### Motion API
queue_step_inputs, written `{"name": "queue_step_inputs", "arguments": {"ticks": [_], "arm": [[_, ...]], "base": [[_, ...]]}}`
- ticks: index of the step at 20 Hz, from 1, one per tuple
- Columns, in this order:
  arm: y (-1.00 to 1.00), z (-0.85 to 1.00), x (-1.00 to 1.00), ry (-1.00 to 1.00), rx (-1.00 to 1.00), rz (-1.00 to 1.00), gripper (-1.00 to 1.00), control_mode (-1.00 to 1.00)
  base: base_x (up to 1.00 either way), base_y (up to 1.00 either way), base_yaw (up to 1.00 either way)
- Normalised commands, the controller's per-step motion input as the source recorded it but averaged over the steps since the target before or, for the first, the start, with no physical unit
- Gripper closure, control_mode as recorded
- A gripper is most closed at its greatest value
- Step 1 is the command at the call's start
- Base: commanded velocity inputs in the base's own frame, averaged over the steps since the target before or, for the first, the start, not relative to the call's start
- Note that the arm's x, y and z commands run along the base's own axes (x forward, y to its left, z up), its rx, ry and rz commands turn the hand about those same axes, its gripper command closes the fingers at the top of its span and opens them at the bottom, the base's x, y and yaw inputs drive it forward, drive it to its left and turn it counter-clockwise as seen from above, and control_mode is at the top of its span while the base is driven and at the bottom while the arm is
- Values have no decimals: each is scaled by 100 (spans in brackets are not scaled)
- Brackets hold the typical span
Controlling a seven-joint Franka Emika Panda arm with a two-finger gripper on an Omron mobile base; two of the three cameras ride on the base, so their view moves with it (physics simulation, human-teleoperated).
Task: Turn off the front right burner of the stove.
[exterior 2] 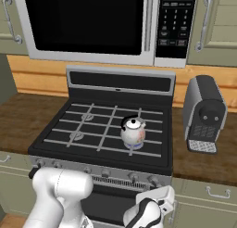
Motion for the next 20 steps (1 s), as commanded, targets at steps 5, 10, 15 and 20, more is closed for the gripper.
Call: {"name": "queue_step_inputs", "arguments": {"ticks": [5, 10, 15, 20], "arm": [[0, -2, 21, 0, 0, 0, -100, -100], [7, 0, 8, 0, 0, 0, -100, -100], [0, 1, 10, 0, 0, 0, -100, -100], [0, 15, 12, 0, 0, 1, -100, -100]], "base": [[0, 0, 0], [0, 0, 0], [0, 0, 0], [0, 0, 0]]}}
